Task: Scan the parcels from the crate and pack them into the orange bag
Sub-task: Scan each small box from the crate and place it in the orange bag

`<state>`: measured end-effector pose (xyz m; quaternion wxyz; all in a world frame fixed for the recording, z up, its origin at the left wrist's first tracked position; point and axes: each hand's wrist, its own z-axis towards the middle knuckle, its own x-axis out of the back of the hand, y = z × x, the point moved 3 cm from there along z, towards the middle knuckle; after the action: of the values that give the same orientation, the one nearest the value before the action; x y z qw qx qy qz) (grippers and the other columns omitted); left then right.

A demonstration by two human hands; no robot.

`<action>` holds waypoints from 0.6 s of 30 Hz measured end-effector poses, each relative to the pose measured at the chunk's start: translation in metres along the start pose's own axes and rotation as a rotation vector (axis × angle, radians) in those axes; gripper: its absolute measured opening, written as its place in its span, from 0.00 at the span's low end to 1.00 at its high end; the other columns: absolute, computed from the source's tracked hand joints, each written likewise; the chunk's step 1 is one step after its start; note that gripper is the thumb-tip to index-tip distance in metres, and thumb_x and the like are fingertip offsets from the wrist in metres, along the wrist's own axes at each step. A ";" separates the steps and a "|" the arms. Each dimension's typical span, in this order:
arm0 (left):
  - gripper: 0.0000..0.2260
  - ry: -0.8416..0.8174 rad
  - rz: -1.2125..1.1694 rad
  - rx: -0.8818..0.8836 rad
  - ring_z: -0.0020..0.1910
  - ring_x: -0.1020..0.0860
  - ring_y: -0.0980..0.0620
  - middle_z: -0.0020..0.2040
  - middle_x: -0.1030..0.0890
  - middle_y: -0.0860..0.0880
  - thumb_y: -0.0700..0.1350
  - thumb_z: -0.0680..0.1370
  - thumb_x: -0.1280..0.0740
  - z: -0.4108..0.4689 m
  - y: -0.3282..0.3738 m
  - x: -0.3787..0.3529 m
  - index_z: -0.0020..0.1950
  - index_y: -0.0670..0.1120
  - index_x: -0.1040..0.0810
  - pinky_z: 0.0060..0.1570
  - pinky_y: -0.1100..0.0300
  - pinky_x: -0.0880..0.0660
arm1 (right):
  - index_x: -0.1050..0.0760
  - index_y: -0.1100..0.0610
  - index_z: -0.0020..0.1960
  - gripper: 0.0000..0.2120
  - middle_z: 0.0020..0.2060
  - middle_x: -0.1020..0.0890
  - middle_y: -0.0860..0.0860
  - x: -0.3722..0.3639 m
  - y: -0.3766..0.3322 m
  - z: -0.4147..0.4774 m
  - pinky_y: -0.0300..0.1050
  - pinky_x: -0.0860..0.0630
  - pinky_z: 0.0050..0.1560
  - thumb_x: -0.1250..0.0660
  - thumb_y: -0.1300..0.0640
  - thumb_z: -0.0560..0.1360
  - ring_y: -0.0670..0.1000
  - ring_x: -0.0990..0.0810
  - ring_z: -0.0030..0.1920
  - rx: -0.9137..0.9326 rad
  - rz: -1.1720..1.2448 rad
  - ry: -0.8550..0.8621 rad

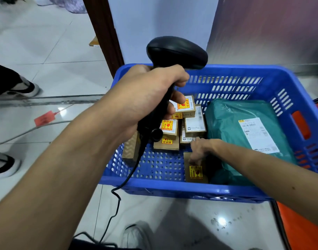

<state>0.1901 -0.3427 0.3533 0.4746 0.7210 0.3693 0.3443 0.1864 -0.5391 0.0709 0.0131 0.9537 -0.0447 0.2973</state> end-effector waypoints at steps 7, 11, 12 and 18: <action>0.09 -0.020 0.017 -0.022 0.29 0.23 0.53 0.36 0.16 0.48 0.47 0.78 0.29 -0.003 0.004 -0.007 0.53 0.43 0.18 0.29 0.61 0.25 | 0.46 0.64 0.77 0.38 0.51 0.23 0.53 -0.007 0.005 -0.012 0.39 0.22 0.38 0.26 0.54 0.77 0.50 0.19 0.47 -0.022 0.302 0.003; 0.08 -0.017 0.001 -0.038 0.28 0.24 0.53 0.35 0.17 0.48 0.46 0.78 0.29 -0.004 0.008 -0.012 0.53 0.42 0.18 0.30 0.60 0.24 | 0.50 0.57 0.77 0.42 0.60 0.25 0.55 -0.017 0.008 -0.026 0.44 0.20 0.54 0.24 0.55 0.75 0.53 0.21 0.56 0.039 0.310 0.029; 0.08 -0.015 0.002 -0.044 0.28 0.24 0.53 0.34 0.17 0.48 0.46 0.79 0.29 -0.004 0.009 -0.013 0.52 0.42 0.18 0.30 0.60 0.24 | 0.47 0.58 0.76 0.40 0.62 0.26 0.55 -0.016 0.006 -0.035 0.46 0.21 0.57 0.24 0.54 0.75 0.54 0.22 0.57 0.059 0.285 0.054; 0.08 -0.012 -0.014 -0.131 0.29 0.25 0.52 0.35 0.17 0.47 0.46 0.79 0.30 -0.014 0.022 -0.021 0.52 0.42 0.18 0.34 0.58 0.24 | 0.38 0.56 0.63 0.32 0.60 0.30 0.55 0.029 0.003 -0.116 0.51 0.25 0.53 0.22 0.44 0.72 0.55 0.25 0.54 0.100 0.185 0.428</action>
<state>0.1727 -0.3606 0.3756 0.5254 0.6877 0.3482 0.3602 0.1443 -0.5382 0.1825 -0.0521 0.8602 -0.1136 0.4944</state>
